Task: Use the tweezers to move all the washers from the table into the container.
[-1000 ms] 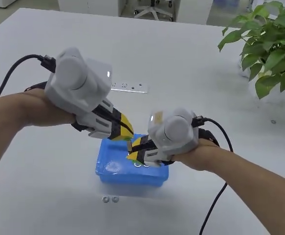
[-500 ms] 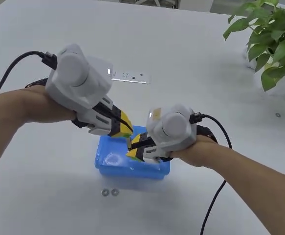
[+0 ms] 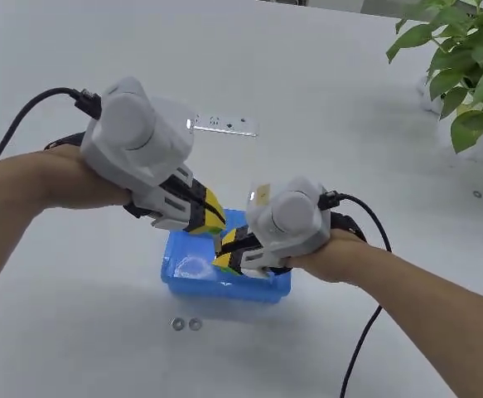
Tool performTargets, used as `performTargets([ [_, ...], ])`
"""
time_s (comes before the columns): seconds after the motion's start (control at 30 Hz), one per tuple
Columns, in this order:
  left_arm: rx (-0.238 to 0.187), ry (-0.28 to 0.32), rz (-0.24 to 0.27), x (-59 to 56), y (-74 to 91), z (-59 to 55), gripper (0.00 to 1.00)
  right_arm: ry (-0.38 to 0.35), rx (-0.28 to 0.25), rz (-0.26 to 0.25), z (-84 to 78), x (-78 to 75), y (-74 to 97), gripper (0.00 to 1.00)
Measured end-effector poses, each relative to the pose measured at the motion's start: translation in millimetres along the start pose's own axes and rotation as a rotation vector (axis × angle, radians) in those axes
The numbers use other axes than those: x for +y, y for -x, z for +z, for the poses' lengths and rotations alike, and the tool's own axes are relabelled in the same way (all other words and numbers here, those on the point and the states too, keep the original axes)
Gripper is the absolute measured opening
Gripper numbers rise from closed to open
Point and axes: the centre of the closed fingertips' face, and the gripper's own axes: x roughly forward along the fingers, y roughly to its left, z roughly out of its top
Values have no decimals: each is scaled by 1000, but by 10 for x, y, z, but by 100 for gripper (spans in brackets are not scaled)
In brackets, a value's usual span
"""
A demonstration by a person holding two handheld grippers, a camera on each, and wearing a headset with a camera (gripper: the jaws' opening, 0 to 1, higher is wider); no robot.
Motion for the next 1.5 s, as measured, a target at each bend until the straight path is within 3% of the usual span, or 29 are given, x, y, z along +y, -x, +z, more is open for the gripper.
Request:
performTargets([
  [0.73, 1, -4, 5, -1, -1, -21, 5, 12, 12, 0, 0, 1, -23, 11],
  [1.03, -1, -17, 16, -35, 75, 58, 5, 17, 2, -14, 73, 26, 63, 11],
  [1.5, 3, -69, 35, -181, 263, 237, 5, 28, -30, -50, 253, 100, 248, 11],
])
